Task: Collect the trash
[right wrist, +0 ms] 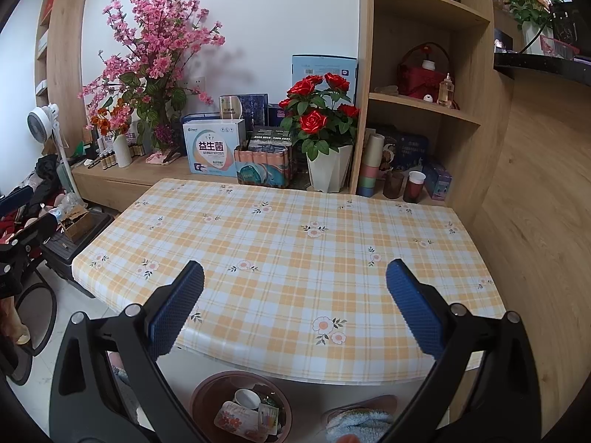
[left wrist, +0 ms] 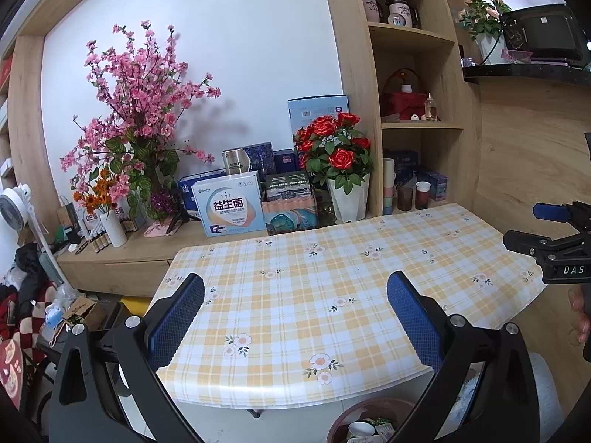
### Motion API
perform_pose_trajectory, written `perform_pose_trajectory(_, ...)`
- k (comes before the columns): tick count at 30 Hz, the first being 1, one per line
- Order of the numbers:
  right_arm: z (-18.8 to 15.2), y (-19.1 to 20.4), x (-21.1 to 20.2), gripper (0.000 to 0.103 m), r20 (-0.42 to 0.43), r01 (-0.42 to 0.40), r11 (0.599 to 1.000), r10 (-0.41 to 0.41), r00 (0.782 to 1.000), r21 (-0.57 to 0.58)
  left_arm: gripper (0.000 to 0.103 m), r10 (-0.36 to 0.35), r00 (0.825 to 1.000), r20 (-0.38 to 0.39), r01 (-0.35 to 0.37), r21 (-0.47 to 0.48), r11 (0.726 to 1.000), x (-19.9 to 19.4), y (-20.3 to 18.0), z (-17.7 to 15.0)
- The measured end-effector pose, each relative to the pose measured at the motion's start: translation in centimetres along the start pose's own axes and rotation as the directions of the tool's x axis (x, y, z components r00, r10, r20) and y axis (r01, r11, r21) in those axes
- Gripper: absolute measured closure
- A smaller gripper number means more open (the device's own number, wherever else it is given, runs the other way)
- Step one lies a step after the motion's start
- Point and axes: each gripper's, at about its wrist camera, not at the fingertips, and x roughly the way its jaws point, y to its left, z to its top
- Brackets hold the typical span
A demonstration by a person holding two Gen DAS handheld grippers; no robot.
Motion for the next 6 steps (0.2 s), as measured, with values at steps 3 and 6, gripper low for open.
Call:
perform_pose_trajectory(3, -0.01, 0.10, 0.06, 0.006, -0.003, -0.001, 1.000, 0.001, 1.000, 0.001, 0.006, 0.005, 1.000, 0.000, -0.005, 0.001, 1.000, -0.04, 0.04, -0.03)
perform_pose_trajectory(6, -0.01, 0.08, 0.09, 0.006, -0.003, 0.000, 1.000, 0.000, 1.000, 0.001, 0.006, 0.008, 1.000, -0.001, -0.008, 0.001, 1.000, -0.02, 0.06, -0.01)
